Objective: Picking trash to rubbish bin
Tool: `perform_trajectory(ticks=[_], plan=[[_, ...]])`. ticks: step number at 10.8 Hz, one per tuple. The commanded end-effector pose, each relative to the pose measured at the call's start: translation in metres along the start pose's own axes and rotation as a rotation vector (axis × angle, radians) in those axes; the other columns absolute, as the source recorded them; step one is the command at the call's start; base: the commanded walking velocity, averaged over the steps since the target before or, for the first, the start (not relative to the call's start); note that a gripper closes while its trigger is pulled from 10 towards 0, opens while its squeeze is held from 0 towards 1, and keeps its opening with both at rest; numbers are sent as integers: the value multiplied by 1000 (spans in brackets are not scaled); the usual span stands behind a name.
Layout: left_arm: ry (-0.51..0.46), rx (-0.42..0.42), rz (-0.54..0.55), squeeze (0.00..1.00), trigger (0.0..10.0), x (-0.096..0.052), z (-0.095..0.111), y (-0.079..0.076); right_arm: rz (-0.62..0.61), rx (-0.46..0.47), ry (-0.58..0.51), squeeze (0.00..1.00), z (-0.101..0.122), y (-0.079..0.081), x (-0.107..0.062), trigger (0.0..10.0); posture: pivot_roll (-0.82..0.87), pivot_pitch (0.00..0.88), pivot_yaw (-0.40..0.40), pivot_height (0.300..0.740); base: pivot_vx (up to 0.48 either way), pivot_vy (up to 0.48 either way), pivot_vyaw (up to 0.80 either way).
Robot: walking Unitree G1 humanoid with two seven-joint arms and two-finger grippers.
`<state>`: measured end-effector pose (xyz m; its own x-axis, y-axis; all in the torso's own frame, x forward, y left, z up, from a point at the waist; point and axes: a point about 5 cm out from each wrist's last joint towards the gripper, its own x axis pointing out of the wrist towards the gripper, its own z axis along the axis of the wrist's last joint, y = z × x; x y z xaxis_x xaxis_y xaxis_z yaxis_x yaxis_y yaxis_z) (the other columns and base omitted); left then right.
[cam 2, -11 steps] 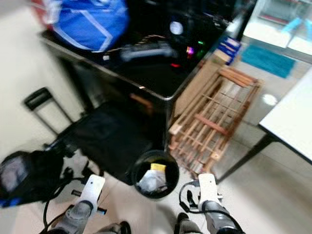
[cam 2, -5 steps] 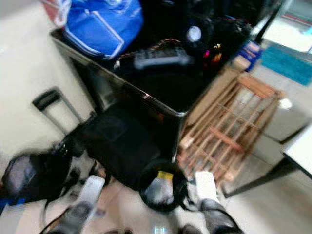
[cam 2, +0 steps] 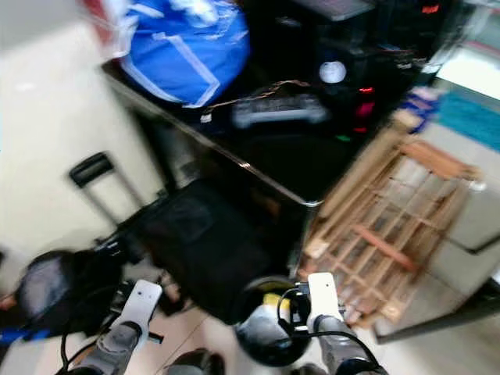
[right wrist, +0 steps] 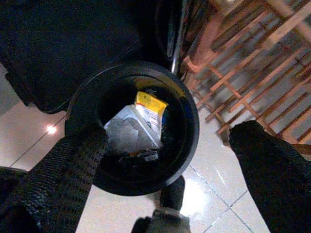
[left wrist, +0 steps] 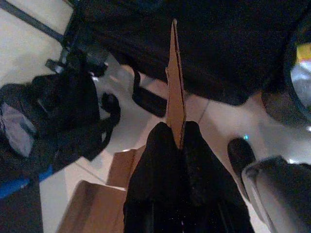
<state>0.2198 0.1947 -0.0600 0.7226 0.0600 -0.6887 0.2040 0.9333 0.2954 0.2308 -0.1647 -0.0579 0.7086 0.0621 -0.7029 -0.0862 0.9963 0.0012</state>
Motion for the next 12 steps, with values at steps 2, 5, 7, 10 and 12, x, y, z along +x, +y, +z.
perform_trajectory(ticks=[2,5,7,10,12], plan=[[25,5,-25,0,10000,-2,-8,-7,-21,5,45,0,-14,-7,-4,10000,9,165,54,740,0,0,0],[-16,-28,-9,0,10000,3,10,2,-29,-17,42,0,-12,-11,-4,10000,3,184,48,740,0,0,0],[-110,11,-85,0,10000,10,46,-11,-2,-64,-20,0,6,-14,-1,10000,-37,224,41,740,0,0,0],[-233,-11,-274,0,10000,9,85,-52,95,-77,-85,0,17,-8,-1,10000,-87,305,22,740,0,0,0],[-283,-38,-422,0,10000,1,99,-87,167,-114,-121,0,21,2,-2,10000,-111,364,4,740,0,0,0]])
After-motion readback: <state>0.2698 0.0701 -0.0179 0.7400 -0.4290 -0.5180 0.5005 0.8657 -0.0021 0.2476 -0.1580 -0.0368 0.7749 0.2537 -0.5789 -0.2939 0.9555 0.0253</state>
